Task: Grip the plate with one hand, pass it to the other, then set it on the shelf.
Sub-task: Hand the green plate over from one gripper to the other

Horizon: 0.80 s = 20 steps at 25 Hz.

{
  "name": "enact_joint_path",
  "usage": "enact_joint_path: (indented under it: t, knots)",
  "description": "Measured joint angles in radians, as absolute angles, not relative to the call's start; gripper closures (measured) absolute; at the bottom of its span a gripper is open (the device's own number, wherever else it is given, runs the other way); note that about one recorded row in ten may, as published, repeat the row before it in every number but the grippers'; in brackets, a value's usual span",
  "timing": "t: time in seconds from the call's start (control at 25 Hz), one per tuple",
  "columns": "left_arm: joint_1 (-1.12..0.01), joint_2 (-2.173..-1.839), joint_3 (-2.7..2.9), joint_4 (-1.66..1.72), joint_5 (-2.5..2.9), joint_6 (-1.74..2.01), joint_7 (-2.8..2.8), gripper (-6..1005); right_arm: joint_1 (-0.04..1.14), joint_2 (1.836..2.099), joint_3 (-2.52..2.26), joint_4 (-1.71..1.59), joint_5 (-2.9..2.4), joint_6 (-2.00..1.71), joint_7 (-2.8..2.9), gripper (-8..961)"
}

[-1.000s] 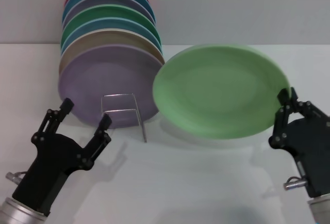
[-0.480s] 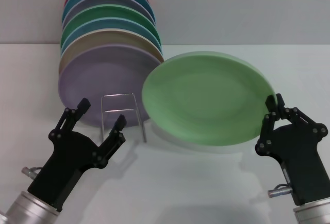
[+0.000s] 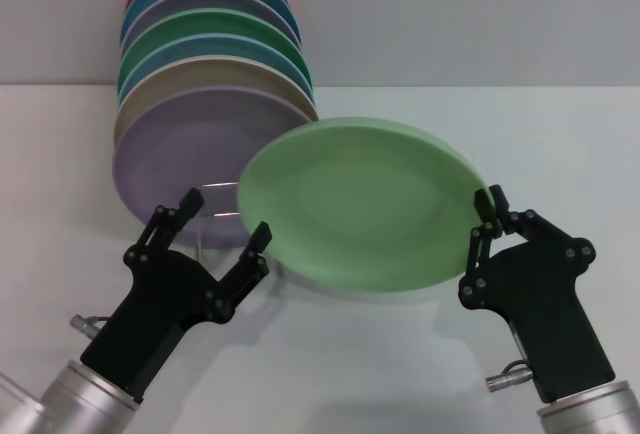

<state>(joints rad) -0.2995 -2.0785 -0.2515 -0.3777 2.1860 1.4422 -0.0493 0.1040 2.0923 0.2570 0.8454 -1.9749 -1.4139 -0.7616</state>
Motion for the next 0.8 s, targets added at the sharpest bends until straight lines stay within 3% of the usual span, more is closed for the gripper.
enact_joint_path:
  t: [0.8]
  knots:
    - [-0.319,-2.078,-0.252,-0.366,2.177,1.409,-0.057,317,0.121,2.092,0.225,0.850,-1.974,-1.391,-0.768,933]
